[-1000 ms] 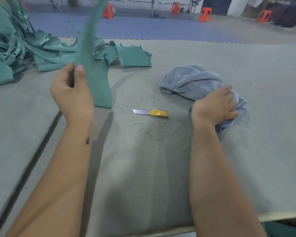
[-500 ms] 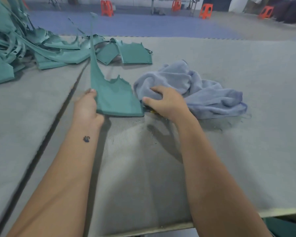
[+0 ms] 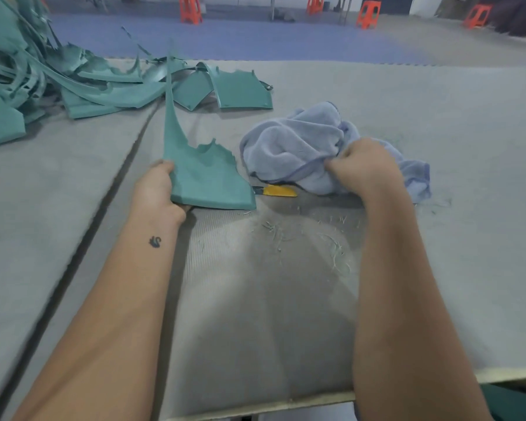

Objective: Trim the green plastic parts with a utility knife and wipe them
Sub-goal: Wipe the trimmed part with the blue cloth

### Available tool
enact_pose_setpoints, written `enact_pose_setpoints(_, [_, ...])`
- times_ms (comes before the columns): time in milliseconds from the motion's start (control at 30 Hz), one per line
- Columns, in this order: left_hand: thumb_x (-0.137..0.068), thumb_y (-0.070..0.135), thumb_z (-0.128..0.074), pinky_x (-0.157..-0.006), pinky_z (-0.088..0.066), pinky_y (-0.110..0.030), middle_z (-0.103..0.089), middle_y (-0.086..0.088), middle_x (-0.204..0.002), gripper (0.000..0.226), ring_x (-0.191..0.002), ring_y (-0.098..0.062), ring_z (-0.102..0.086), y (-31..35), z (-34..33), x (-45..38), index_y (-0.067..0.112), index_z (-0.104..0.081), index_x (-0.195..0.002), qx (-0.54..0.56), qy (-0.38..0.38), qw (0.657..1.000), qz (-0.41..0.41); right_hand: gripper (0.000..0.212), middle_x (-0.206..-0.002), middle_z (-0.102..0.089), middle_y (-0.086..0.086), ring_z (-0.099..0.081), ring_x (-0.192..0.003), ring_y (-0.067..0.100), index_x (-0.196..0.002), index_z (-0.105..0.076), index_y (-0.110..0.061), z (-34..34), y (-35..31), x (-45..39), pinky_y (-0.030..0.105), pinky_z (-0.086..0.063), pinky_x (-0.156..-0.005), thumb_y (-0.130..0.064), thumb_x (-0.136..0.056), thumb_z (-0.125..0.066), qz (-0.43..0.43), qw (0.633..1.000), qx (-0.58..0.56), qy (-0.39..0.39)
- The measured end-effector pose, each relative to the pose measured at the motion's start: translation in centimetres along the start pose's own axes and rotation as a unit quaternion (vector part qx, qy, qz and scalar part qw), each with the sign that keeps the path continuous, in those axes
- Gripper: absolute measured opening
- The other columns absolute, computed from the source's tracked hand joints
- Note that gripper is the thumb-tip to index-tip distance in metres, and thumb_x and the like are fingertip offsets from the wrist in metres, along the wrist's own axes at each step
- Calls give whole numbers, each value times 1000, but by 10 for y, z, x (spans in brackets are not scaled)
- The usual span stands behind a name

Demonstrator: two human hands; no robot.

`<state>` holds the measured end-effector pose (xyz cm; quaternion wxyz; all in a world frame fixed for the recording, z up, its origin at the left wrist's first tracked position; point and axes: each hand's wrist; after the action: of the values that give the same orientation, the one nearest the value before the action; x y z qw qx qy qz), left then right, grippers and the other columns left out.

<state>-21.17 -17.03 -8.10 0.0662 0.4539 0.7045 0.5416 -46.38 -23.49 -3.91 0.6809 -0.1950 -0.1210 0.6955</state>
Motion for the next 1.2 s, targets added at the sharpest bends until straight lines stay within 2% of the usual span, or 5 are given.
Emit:
enact_pose_setpoints(67, [-103,25,-44,-64,-59,-41,-69,3,-92,16,-79,-17,-69,2,1,-1,26,-56,-93,12,-1,1000,-17,15,-56,-44,-1,-41,-53,22,-88,-53,-12,6,-6,-5,20,-33,-40,-23,-94,-45,-53,973,-225,13])
enact_pose_setpoints(233, [-98,10,-50,-77,-57,-54,-68,-1,-103,15,-93,-23,-68,0,-6,8,23,-51,-104,31,-30,999,-31,27,-79,-57,11,-57,-70,21,-92,-57,-6,3,-42,16,29,-50,-69,-27,-101,-42,-74,585,-789,-173])
enact_pose_setpoints(500, [-102,19,-38,-44,-53,-24,-70,-4,-61,32,-50,-16,-67,-8,-12,24,10,-63,-83,49,-132,990,26,16,-94,-71,14,-63,-84,16,-92,-73,3,-62,-89,50,24,-50,-78,-6,-91,-60,243,870,-383,-195])
enact_pose_setpoints(800, [-106,31,-32,-59,-60,-30,-74,-1,-72,32,-65,-16,-72,-15,-15,18,21,-58,-92,153,-145,977,2,62,-161,-17,5,-15,-147,17,-155,-12,-14,-89,-88,46,32,-11,-120,-41,-103,-31,257,950,-108,-137])
enact_pose_setpoints(1200, [-105,39,-30,-46,-54,-24,-72,-3,-63,45,-58,-13,-71,-18,-10,10,10,-60,-90,116,-129,985,8,38,-145,-48,-6,-42,-131,-1,-138,-52,-14,-77,-98,55,19,-29,-111,-24,-104,-41,250,862,-323,-300])
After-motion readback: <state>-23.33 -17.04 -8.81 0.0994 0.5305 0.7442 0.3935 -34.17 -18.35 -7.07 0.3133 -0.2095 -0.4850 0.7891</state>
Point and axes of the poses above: each hand's wrist, its own x-axis away from the middle knuckle, its own z-axis out of the back of the hand, y = z × x
